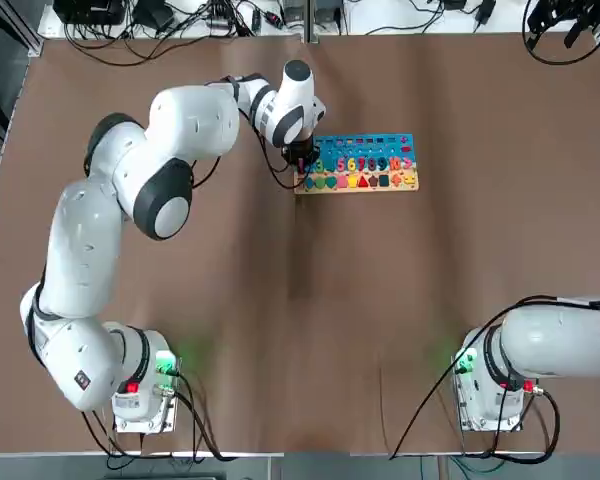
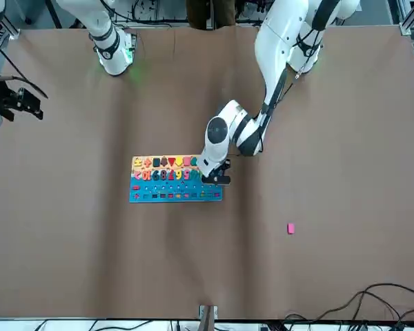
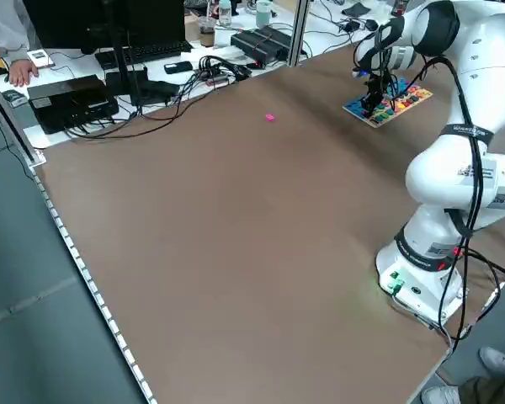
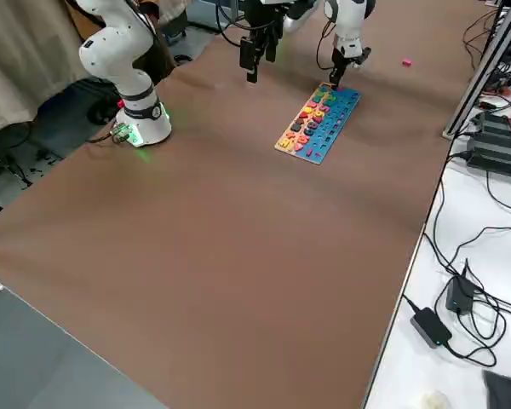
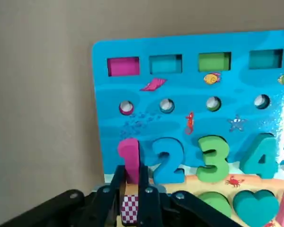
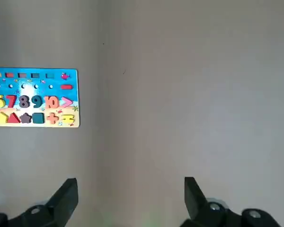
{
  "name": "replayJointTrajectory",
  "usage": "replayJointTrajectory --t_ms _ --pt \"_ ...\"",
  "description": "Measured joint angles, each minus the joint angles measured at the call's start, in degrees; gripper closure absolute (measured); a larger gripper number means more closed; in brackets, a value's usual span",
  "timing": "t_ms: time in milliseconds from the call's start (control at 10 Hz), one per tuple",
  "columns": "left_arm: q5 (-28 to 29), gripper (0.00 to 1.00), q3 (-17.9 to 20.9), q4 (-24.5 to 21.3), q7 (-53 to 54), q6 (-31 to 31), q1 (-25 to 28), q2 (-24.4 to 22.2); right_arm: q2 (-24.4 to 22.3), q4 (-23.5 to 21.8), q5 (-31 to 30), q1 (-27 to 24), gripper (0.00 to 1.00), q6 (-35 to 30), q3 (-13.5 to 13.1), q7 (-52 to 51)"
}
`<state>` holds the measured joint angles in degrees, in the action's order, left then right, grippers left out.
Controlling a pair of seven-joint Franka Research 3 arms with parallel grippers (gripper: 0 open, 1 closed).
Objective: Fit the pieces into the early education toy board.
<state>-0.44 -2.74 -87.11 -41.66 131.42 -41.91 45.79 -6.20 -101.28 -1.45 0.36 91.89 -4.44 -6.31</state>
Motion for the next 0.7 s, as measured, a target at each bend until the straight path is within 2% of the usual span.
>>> replayJointTrajectory --t_ms 700 --pt "0.00 0.83 -0.05 0.00 0.00 -0.01 -0.05 0.10 0.07 0.00 0.00 0.00 0.01 0.00 0.00 0.00"
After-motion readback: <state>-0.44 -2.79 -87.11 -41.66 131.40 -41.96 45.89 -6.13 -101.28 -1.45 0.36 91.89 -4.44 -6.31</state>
